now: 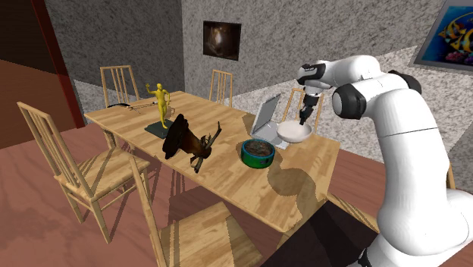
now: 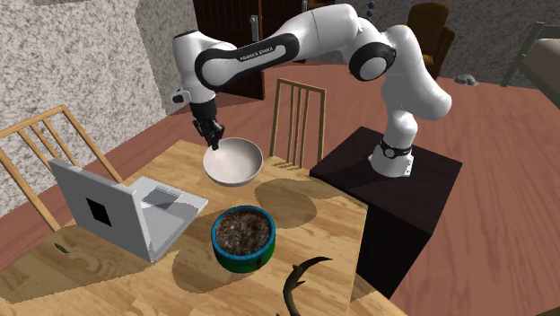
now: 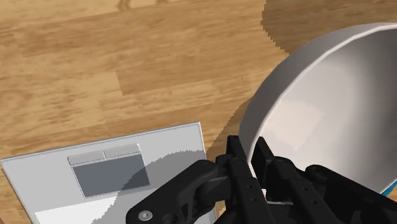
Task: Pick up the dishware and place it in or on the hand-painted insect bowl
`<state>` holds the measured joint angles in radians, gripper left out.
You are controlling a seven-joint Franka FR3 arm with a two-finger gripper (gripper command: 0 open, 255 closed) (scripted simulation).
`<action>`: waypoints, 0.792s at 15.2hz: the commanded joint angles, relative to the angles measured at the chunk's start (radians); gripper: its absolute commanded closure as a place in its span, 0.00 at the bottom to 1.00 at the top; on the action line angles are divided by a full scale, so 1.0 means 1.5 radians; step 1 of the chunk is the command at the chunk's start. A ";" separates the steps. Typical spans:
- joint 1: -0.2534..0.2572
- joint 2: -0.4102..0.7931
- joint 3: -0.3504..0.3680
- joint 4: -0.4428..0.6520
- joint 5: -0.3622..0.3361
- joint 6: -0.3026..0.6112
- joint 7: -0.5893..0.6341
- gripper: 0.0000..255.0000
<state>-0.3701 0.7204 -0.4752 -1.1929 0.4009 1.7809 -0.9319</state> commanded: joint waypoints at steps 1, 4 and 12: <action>0.026 -0.007 0.003 -0.005 -0.003 0.002 0.028 1.00; 0.057 -0.010 0.009 0.000 -0.006 -0.001 0.066 1.00; 0.126 0.017 0.030 0.076 -0.009 -0.033 0.176 1.00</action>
<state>-0.1962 0.7398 -0.4352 -1.0886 0.3878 1.7311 -0.6898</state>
